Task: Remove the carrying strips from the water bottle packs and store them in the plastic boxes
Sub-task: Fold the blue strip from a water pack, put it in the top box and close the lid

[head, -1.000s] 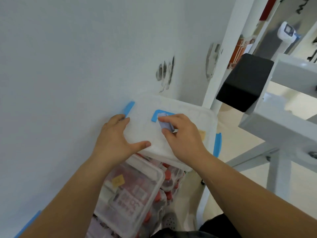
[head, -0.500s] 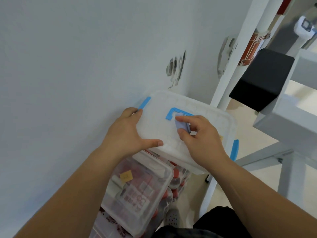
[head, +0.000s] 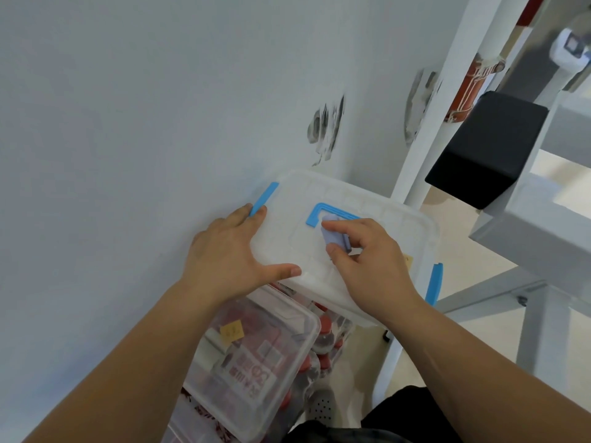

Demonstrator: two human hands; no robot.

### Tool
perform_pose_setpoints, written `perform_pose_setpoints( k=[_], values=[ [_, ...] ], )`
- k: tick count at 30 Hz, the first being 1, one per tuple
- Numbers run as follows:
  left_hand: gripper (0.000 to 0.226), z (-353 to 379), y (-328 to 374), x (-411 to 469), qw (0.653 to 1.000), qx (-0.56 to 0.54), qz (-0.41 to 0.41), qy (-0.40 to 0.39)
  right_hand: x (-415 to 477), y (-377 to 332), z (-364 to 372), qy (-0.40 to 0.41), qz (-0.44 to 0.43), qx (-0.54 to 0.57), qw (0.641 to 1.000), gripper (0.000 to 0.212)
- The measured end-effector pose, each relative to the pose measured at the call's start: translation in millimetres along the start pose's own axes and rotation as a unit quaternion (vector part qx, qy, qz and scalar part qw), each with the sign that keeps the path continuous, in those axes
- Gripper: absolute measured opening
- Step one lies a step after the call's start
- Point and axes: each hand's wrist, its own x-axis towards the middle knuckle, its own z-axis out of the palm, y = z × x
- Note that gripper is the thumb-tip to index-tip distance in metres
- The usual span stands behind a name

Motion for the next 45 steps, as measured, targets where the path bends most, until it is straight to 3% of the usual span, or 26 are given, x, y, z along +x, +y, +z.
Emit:
perform_pose_setpoints(
  k=[6,18,25,29,34,36,41,45],
  values=[
    [0.132,4,11,-3,0.999,0.037,-0.017,-0.008,-1,2,2,0.004,0.000,-0.001,1.000,0.026],
    [0.139,0,8,1,0.991,-0.107,-0.077,-0.020,-4,3,3,0.007,-0.009,-0.006,1.000,0.026],
    [0.148,-12,13,7,0.997,-0.014,-0.061,-0.048,-1,4,3,0.013,-0.006,0.006,1.000,0.024],
    [0.128,-13,19,1,1.000,0.015,-0.009,0.010,-2,1,0,0.011,-0.003,0.029,1.000,0.021],
    [0.080,-7,46,-18,0.981,-0.045,0.176,0.071,-11,-3,-28,0.045,0.031,0.124,0.991,0.020],
    [0.067,0,62,-28,0.970,-0.061,0.220,0.083,-22,1,-47,0.075,0.037,0.114,0.990,0.021],
    [0.054,20,92,-36,0.950,-0.036,0.303,0.060,-52,24,-89,0.137,0.067,0.096,0.984,0.024],
    [0.040,29,105,-34,0.942,-0.040,0.328,0.053,-67,42,-95,0.131,0.086,0.084,0.984,0.028]
  ],
)
